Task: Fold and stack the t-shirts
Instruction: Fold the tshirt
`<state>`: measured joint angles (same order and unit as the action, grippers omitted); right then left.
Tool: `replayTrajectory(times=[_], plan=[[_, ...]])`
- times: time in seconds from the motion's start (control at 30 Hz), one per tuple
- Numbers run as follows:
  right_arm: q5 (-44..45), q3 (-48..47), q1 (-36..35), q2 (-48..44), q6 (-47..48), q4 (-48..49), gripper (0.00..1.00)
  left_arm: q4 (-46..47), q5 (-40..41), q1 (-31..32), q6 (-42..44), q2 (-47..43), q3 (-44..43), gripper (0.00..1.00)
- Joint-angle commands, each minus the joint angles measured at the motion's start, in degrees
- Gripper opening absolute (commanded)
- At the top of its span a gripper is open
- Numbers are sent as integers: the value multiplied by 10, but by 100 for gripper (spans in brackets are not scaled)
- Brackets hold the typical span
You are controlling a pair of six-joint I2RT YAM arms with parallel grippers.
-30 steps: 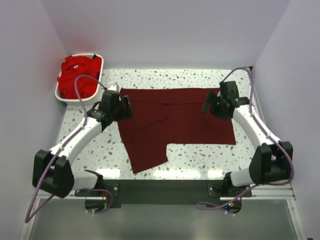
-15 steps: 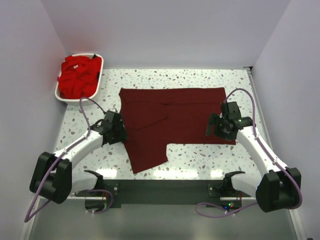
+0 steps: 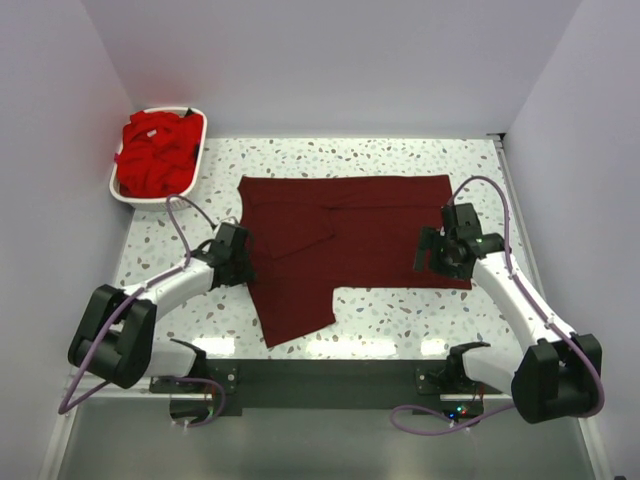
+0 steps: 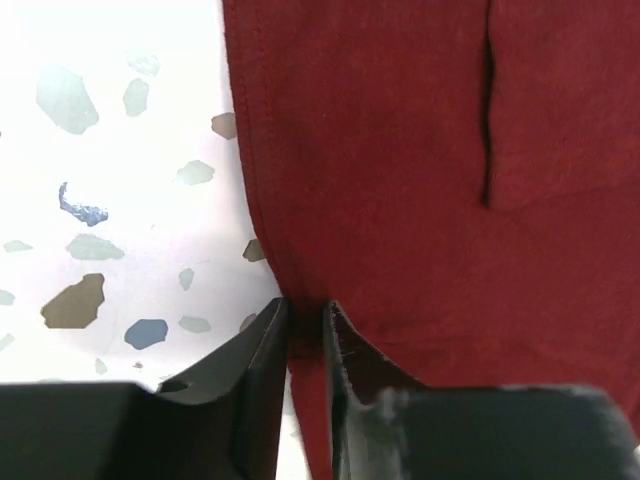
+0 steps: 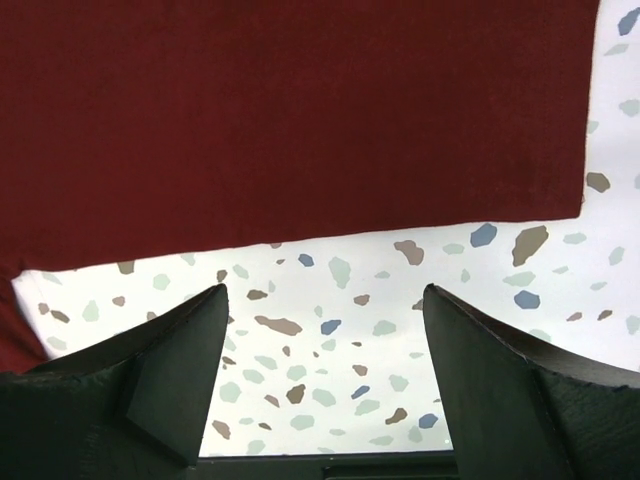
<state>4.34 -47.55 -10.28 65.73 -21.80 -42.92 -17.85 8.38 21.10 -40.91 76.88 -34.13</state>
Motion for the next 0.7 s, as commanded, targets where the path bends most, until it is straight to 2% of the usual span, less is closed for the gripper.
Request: replayTrajectory(times=[0.0, 0.07, 0.17, 0.3, 0.37, 0.43, 0.67], plan=[[33, -8, -3, 5, 5, -7, 82, -12, 16, 5, -15, 13, 28, 20], [52, -7, -2, 5, 4, -11, 82, -19, 25, 6, -15, 8, 31, 9], [88, -8, 0, 11, -4, -23, 83, -47, 53, 5, -16, -6, 28, 0], [108, -5, 32, 28, -21, -36, 83, -89, 87, 5, -26, -32, 13, 0], [97, 2, 77, 40, -22, -32, 82, -106, 103, 5, -32, -42, 13, 0], [67, 11, 125, 45, -21, -20, 79, -108, 105, 5, -31, -56, 17, 0], [38, 45, 177, 84, -61, 21, 64, -105, 96, 5, -30, -81, 28, 0]])
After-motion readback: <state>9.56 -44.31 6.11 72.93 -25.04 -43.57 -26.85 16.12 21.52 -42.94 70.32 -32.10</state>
